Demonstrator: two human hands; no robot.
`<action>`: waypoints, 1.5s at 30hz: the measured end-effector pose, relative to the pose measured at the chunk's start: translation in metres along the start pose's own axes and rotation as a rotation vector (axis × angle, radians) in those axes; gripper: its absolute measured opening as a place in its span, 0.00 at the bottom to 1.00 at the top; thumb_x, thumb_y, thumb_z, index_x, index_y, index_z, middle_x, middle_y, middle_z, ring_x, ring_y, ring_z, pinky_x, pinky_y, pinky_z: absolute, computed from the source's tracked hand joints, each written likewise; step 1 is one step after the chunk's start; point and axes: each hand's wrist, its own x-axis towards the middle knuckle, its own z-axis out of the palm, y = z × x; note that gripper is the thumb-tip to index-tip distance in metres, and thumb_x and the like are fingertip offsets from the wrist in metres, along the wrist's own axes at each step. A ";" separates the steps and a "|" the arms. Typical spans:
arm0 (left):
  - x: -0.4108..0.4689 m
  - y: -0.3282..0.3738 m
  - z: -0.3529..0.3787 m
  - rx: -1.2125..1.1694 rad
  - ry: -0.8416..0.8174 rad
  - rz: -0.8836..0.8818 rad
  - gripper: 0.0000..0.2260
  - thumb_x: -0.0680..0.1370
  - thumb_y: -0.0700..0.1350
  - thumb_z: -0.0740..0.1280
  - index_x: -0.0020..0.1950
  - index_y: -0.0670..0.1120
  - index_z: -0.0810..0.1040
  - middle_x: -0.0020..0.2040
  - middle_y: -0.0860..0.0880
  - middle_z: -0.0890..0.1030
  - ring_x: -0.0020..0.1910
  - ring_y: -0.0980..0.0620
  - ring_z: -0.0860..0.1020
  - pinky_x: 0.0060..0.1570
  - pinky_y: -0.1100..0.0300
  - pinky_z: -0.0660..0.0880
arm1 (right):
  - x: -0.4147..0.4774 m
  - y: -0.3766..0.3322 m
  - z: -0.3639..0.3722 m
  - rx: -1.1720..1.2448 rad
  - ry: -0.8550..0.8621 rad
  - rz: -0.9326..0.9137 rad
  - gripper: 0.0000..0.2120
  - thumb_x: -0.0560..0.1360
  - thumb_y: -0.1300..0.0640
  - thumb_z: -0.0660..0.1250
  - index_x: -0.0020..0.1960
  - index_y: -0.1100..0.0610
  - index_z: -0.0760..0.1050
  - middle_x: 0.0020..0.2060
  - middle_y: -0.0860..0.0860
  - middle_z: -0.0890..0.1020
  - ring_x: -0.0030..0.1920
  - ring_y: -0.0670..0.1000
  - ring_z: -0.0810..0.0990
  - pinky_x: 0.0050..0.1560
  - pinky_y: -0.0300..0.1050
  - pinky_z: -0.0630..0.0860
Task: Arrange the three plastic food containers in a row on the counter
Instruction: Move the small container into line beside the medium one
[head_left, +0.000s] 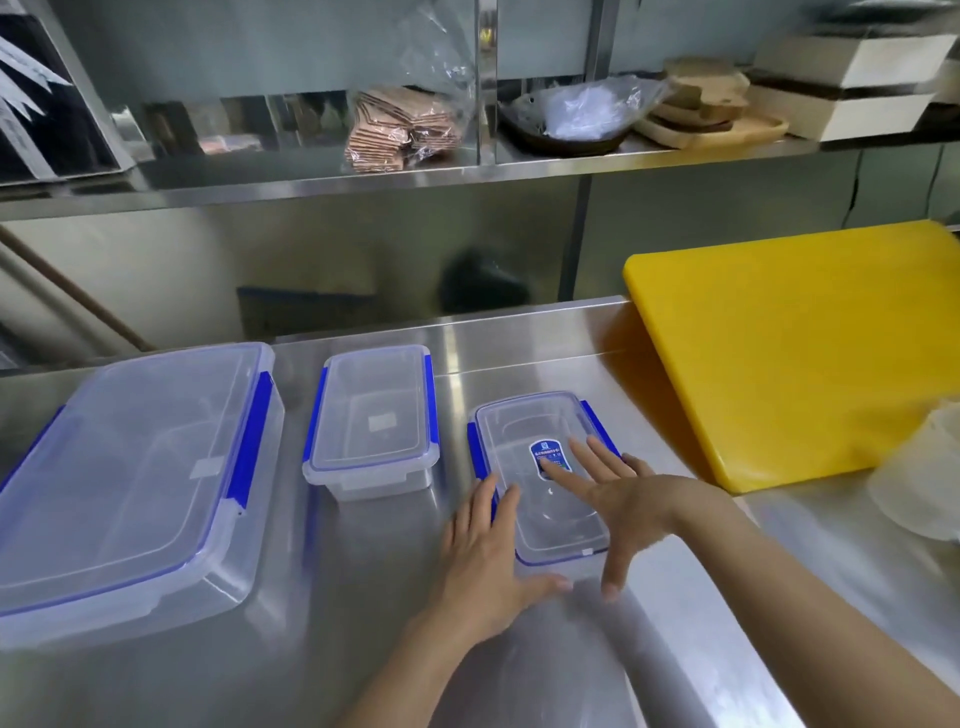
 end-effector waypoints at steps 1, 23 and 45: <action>0.005 -0.001 -0.001 -0.002 0.010 0.003 0.46 0.68 0.66 0.66 0.76 0.52 0.44 0.77 0.52 0.40 0.76 0.52 0.41 0.74 0.52 0.47 | 0.004 0.002 0.001 -0.005 0.049 -0.012 0.62 0.61 0.41 0.76 0.71 0.39 0.28 0.74 0.51 0.29 0.72 0.54 0.26 0.74 0.57 0.37; 0.094 0.002 -0.008 -0.211 0.309 -0.097 0.20 0.76 0.46 0.67 0.67 0.47 0.69 0.75 0.48 0.60 0.70 0.49 0.65 0.64 0.55 0.68 | 0.065 0.048 -0.020 0.149 0.582 -0.082 0.38 0.70 0.44 0.69 0.74 0.47 0.55 0.76 0.48 0.57 0.76 0.49 0.54 0.72 0.47 0.60; 0.108 0.023 -0.018 -0.084 0.389 0.062 0.24 0.77 0.55 0.61 0.72 0.52 0.62 0.76 0.50 0.58 0.75 0.49 0.54 0.72 0.57 0.46 | 0.028 0.088 -0.033 0.105 0.519 0.170 0.39 0.71 0.40 0.67 0.75 0.47 0.52 0.78 0.52 0.47 0.77 0.55 0.43 0.74 0.55 0.45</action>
